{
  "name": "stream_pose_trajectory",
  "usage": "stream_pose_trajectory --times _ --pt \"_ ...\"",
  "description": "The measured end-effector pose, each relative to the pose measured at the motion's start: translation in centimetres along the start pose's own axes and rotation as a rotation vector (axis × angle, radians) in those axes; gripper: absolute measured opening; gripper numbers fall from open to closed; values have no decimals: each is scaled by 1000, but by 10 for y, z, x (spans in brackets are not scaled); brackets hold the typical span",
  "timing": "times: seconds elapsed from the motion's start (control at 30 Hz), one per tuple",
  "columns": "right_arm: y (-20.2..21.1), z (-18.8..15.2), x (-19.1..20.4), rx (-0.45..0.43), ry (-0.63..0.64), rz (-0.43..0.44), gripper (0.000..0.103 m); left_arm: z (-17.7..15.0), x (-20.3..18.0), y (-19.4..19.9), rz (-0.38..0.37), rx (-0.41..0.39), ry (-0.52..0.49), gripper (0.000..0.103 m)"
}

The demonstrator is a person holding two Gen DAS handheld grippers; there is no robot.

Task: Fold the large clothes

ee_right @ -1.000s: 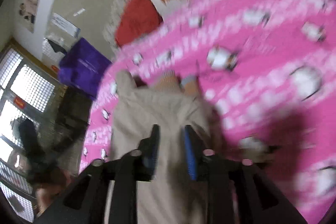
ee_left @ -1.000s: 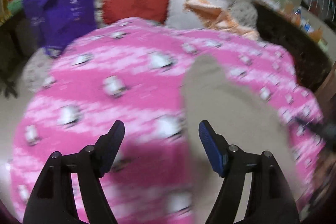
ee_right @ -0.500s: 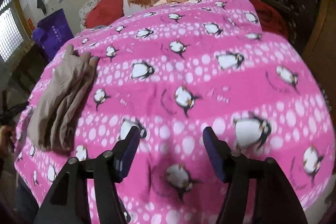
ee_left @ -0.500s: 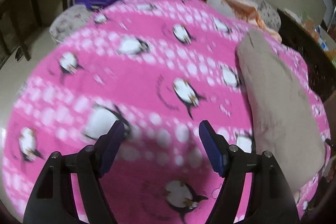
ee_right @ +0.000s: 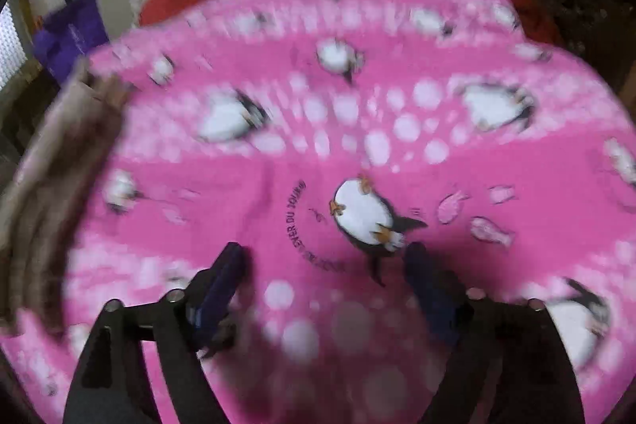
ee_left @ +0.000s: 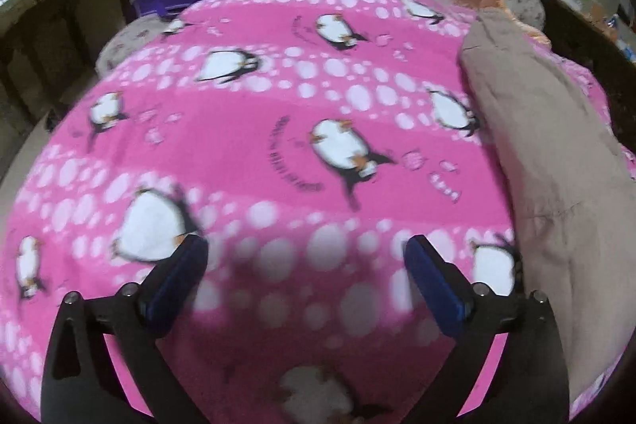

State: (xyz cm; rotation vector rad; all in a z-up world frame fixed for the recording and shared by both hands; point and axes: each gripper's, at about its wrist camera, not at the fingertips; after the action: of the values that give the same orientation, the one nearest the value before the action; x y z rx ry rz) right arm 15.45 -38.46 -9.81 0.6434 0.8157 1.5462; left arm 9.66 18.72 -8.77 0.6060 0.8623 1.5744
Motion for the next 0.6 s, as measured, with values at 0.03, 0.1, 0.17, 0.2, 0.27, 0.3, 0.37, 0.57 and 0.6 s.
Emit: stream_pose_trajectory --times 0.03,0.1,0.17,0.2,0.27,0.3,0.37,0.57,0.6 --pt "-5 6 6 11 31 -6 103 -2 7 1 0 6 11 100" --pt "-7 10 5 12 27 -9 103 -2 20 2 -60 -7 59 103" --pt "-6 11 4 9 22 -3 103 0 16 -2 -44 0 41 103" --pt "-5 10 3 9 22 -3 103 0 9 -4 -10 10 14 103" --pt "-4 9 6 12 38 -16 102 0 -1 -7 42 17 -30 103" --pt "-5 10 7 11 45 -18 102 -1 -4 -6 58 13 -45 103" --pt "-3 8 9 11 56 -23 102 -3 -4 -4 58 12 -45 103" --pt "-4 6 13 11 60 -32 102 -1 -5 -5 71 18 -51 103" --pt "-4 6 11 11 60 -31 102 -1 -4 -5 68 19 -47 103"
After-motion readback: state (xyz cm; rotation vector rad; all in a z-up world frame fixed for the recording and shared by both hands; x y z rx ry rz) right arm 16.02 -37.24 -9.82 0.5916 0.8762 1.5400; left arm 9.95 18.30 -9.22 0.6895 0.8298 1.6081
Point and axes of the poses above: each gripper's, at about its wrist camera, not at the fingertips, and y roughly against the way its jaws point, x to its left, z to its top, and after that the axes turned 3 degrees about -z, right-handed
